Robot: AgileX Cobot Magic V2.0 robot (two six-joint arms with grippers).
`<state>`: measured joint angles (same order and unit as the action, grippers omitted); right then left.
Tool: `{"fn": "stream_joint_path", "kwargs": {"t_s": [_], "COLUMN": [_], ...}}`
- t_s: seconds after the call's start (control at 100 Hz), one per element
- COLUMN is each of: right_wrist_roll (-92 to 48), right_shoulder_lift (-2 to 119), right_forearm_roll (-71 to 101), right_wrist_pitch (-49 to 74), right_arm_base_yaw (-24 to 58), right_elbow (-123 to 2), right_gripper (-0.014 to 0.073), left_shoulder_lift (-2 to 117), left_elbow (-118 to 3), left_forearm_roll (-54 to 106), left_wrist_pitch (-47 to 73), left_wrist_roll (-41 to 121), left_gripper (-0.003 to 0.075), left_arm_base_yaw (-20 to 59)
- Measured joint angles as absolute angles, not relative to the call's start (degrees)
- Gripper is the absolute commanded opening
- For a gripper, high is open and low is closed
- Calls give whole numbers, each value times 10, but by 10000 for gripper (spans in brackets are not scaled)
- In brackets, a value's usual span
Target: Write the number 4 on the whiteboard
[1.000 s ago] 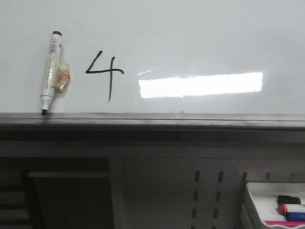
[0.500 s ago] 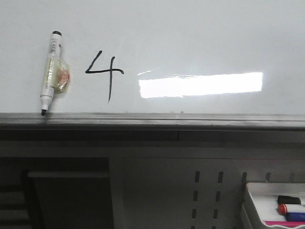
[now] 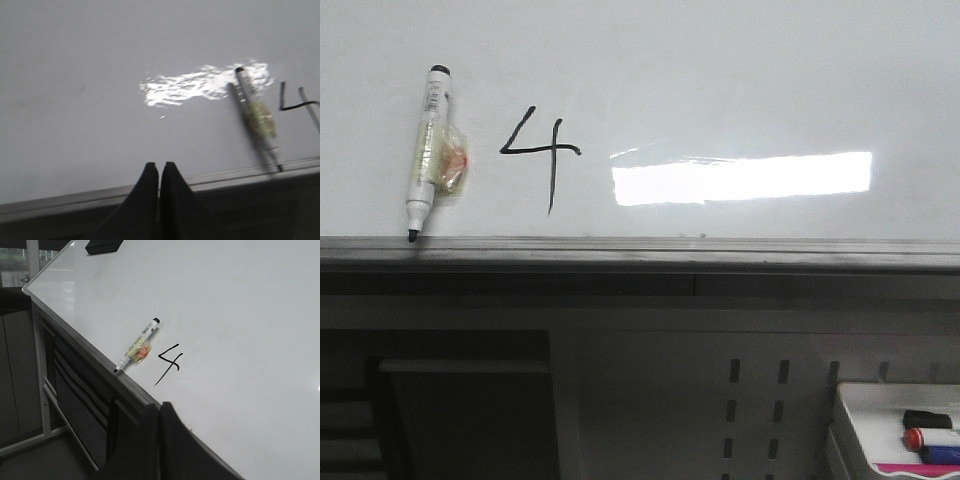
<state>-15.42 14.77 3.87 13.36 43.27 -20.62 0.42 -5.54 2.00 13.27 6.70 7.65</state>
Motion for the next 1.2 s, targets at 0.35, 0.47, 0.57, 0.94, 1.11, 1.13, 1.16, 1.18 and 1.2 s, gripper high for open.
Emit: {"fn": "stream_joint_path", "kwargs": {"t_s": [0.35,0.47,0.57,0.94,1.11,1.13,1.16,1.18,1.2], "right_wrist_roll": [-154,-154,-154,-154,-154,-154,-154,-154,-154], "right_shoulder_lift": [148,148,148,148,148,148,148,148,148], "right_forearm_roll": [39,39,39,39,39,39,39,39,39], "right_wrist_pitch": [134,134,134,134,134,134,134,134,134], "right_arm_base_yaw": [433,433,433,433,433,433,433,433,433], "right_elbow": [-205,-205,-205,-205,-205,-205,-205,-205,-205], "right_gripper": [-64,-64,-64,-64,-64,-64,-64,-64,-64], "left_shoulder_lift": [-4,-4,-4,-4,-4,-4,-4,-4,-4], "left_elbow": [3,3,2,2,2,2,2,2,2], "left_forearm_roll": [0,0,0,0,0,0,0,0,0], "left_wrist_pitch": [156,195,197,197,197,197,197,197,197], "left_wrist_roll": [0,-31,-39,-42,-42,-42,-42,-42,-42], "left_gripper": [-20,-20,-20,-20,-20,-20,-20,-20,-20], "left_arm_base_yaw": [-50,-54,-54,-54,-54,-54,-54,-54,-54]}}
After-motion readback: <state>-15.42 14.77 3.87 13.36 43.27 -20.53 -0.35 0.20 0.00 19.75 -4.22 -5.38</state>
